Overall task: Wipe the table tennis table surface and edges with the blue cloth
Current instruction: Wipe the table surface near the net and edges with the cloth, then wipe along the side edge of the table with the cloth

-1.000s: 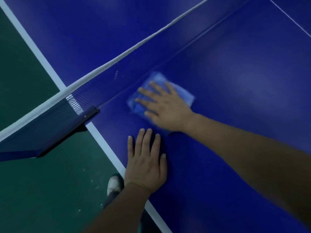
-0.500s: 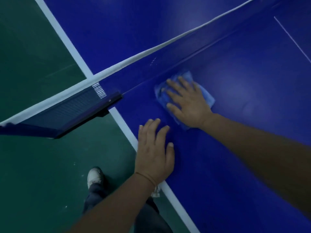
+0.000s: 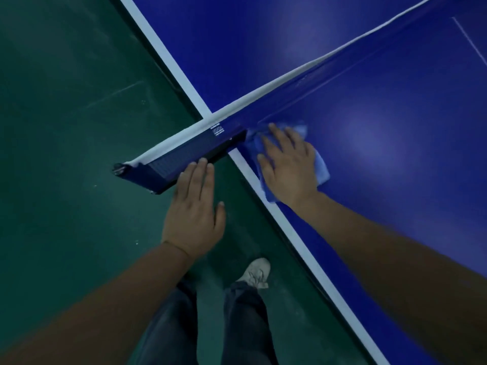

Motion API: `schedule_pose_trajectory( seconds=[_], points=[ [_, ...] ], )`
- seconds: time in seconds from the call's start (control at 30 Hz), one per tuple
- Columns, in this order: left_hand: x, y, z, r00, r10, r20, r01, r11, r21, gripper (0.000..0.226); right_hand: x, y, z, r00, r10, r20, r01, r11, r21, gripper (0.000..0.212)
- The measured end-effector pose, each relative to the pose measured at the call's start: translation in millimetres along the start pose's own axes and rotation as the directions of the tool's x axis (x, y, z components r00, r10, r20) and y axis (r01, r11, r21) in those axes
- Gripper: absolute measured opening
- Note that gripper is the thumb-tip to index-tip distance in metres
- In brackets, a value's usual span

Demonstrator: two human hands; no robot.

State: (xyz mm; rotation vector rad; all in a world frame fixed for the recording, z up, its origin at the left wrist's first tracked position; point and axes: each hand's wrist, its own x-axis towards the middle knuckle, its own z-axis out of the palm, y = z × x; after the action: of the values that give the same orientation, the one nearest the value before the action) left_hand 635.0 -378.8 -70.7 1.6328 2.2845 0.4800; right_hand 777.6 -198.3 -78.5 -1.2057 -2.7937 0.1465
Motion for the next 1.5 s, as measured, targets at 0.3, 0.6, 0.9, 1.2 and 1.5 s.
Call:
schedule_pose_trajectory(
  seconds=[0.3, 0.6, 0.9, 1.2, 1.5],
  points=[
    [-7.0, -14.1, -18.9, 0.990, 0.061, 0.129, -0.056, 0.998, -0.037, 0.071, -111.5, -25.8, -1.9, 0.915, 0.398, -0.058, -0.400, 0.916, -0.028, 0.048],
    [-39.0, 2.9, -78.3, 0.990, 0.106, 0.096, -0.062, 0.923, -0.381, 0.058, -76.2, -104.6, -39.2, 0.900, 0.433, 0.037, -0.425, 0.860, 0.281, 0.040],
    [5.3, 19.7, -208.3, 0.967, -0.222, -0.122, 0.021, 0.549, -0.835, 0.049, -3.7, -162.0, -164.2, 0.949, 0.101, -0.299, 0.027, 0.919, 0.394, 0.051],
    [99.4, -30.2, -212.1, 0.808, -0.491, 0.326, 0.228, -0.249, -0.941, 0.026, 126.1, -165.0, -170.2, 0.949, -0.046, 0.313, -0.153, 0.800, 0.581, 0.099],
    [150.5, -64.9, -151.4, 0.573, -0.666, 0.478, 0.243, -0.419, -0.875, 0.063, 212.0, -116.2, -106.9, 0.621, -0.154, 0.769, -0.727, 0.255, 0.638, 0.026]
  ],
)
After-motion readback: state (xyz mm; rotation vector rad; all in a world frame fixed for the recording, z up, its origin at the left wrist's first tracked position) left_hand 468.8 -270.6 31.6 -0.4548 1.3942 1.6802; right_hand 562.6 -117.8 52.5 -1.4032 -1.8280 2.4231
